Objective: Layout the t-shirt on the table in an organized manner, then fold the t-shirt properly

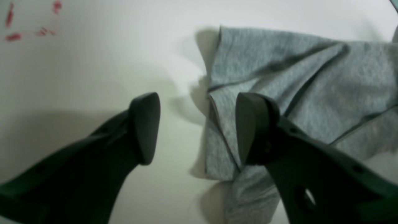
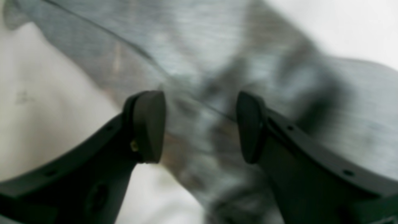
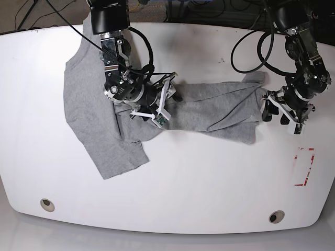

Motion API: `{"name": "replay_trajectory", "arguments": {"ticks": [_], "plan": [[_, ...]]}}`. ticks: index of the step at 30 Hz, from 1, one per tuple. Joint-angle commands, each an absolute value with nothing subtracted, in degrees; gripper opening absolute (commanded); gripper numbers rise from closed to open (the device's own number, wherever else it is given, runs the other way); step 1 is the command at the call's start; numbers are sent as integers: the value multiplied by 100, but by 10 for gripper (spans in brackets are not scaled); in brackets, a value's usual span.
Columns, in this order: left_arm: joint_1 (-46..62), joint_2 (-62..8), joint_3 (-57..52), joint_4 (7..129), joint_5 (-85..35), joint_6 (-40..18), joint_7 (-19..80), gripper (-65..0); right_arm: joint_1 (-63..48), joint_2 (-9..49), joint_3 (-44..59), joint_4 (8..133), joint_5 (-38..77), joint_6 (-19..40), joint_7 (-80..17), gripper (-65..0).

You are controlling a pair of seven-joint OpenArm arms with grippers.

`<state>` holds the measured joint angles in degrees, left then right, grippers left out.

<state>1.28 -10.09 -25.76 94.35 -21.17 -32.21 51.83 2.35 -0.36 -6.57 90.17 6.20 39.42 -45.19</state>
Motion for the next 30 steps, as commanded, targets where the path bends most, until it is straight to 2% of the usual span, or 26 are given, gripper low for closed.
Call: {"name": "replay_trajectory", "arguments": {"ticks": [1,7,15,30], "plan": [[48,-1077,-2589,9393,-2202,-3231,5077,-287,321,-31,-673,9402,760,4000,-4409,-301],[119,-1068,-2589,9323,-2229,-3231,5077,-287,321,31,-664,9851,760,4000,-4760,-301],[75,-936,-2571,8927,-2237,-3240,5077,-287,75,31,-110,10325,760,4000,-4857,-301],[-145,-725,-1938,8541,-2237,-3248,5042,-290,-251,31,57,10369,760,4000,-4866,-301]]}}
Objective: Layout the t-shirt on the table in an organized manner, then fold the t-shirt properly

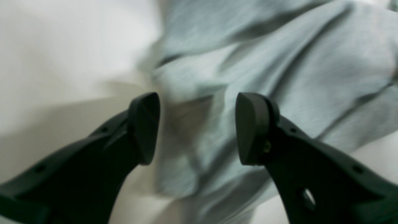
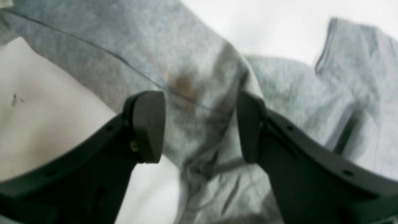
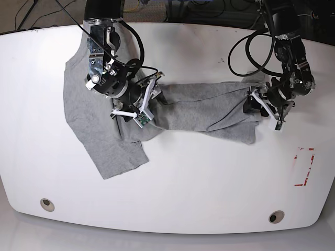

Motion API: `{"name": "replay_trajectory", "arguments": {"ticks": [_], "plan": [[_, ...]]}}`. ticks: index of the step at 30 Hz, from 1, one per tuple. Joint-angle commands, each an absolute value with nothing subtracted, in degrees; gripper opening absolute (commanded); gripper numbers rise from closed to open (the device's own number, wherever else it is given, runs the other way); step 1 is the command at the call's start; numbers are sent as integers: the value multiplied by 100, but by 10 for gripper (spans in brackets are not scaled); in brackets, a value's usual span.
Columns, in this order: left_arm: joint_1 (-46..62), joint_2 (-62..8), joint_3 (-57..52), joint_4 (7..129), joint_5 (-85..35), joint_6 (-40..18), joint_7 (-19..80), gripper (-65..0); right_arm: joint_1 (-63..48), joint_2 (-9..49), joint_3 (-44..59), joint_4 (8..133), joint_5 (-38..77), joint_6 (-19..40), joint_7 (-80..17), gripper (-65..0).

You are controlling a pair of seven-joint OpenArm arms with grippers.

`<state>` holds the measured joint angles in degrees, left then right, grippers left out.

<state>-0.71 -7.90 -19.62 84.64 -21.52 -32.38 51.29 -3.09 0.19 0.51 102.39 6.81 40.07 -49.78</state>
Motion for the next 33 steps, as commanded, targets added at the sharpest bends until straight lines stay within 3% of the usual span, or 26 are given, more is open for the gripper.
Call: {"name": "replay_trajectory", "arguments": {"ticks": [1,16,29,33], "plan": [[-163,-690,-1930,8541,-2229,-3248,5042,-290,-268,31,57,10369,760,4000,-4866,-301],[-295,-541,-1719,8541,-2237,-3248,5059,-293,-488,31,57,10448,760,4000,-4866,-303],[-488,-558,-1719,8048,-2202,-3222,5068,-604,-620,101,848,10905,769,4000,-4866,-306],[-497,-567,-1710,8004,-2202,-3222,5068,-639,-637,101,1393,11222,769,4000,-4866,-306]]}}
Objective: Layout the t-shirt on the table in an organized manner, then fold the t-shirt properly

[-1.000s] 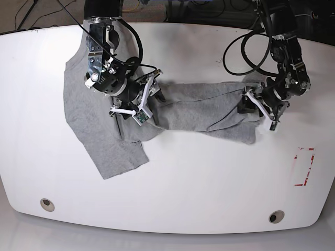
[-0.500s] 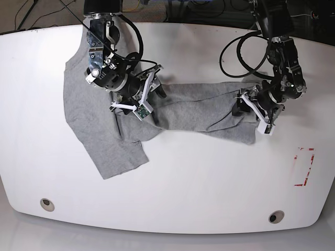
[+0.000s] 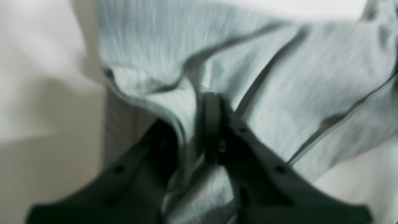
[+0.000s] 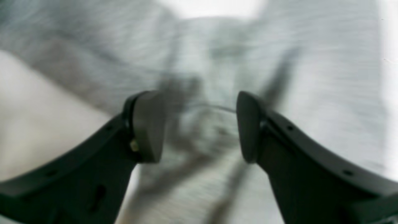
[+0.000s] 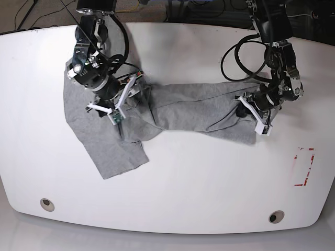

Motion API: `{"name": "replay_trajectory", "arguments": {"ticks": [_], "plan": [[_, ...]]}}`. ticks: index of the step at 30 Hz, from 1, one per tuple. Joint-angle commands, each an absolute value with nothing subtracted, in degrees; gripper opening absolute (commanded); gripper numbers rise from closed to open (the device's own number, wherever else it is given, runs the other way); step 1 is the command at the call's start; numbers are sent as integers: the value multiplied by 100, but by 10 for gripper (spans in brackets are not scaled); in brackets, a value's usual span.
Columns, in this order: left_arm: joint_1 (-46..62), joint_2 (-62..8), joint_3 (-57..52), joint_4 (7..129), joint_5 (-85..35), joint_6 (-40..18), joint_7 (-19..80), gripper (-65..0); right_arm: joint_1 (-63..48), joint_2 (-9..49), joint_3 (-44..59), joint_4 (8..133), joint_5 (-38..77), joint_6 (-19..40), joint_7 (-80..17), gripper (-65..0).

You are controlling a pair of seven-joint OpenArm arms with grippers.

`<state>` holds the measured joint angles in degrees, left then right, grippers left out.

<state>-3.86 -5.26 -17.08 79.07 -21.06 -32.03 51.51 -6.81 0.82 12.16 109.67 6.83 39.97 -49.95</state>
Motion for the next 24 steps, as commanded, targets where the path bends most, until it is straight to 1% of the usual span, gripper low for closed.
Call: {"name": "replay_trajectory", "arguments": {"ticks": [1,11,17,24], "plan": [[-497,-567,-1710,8013,-2202,-3240,5068,-639,-637,101,1534,11284,769,4000,-4866,-306],[-453,-567,-1727,8708,-2246,-3248,5077,-640,-655,101,3099,11424,769,4000,-4910,-306],[-505,-567,-1745,9077,-2246,-3248,5341,-640,-637,110,4145,11424,769,4000,-5314,-303],[-778,-567,-1763,9244,-2255,-3257,5648,-640,-611,171,4848,11407,769,4000,-6141,-296]]}}
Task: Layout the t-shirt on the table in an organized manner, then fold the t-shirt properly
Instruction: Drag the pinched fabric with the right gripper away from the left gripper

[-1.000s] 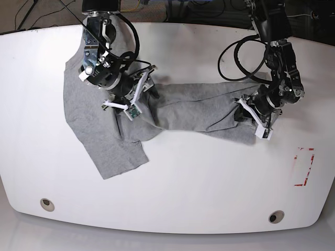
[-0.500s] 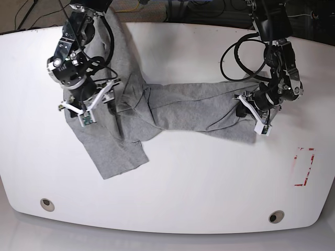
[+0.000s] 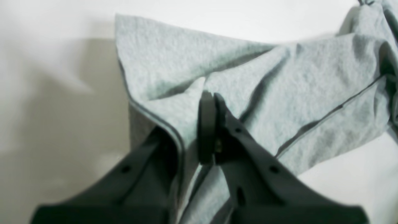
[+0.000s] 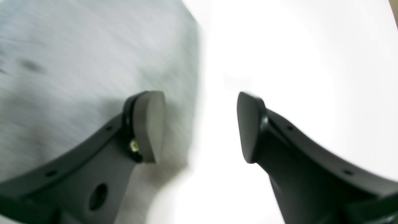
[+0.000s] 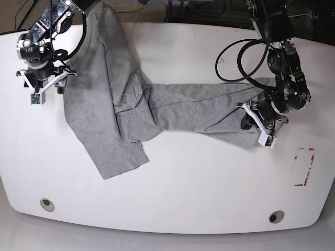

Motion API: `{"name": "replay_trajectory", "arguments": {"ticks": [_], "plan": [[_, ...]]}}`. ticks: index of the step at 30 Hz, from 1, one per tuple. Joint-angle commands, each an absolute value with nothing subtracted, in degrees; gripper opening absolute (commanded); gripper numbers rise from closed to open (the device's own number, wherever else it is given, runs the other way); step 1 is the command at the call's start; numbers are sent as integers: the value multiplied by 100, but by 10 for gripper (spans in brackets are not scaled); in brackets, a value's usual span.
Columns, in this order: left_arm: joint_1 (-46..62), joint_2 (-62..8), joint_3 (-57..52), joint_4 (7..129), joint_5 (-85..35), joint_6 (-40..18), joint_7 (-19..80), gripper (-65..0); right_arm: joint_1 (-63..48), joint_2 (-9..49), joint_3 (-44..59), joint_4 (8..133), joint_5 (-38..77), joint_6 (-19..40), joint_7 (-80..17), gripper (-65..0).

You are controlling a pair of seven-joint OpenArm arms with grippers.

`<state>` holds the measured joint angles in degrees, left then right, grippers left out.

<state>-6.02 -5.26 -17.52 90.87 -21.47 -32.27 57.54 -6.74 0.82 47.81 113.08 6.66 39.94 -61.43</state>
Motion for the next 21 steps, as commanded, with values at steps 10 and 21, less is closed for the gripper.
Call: {"name": "replay_trajectory", "arguments": {"ticks": [10,21], "plan": [[-1033,-567,-2132,9226,-2246,-3257,5675,-640,-602,163,5174,10993,778,4000,-6413,-165],[-1218,-576,-2413,9244,-2246,-3266,5956,-640,-532,198,5156,9930,1446,4000,-6448,-168]]}}
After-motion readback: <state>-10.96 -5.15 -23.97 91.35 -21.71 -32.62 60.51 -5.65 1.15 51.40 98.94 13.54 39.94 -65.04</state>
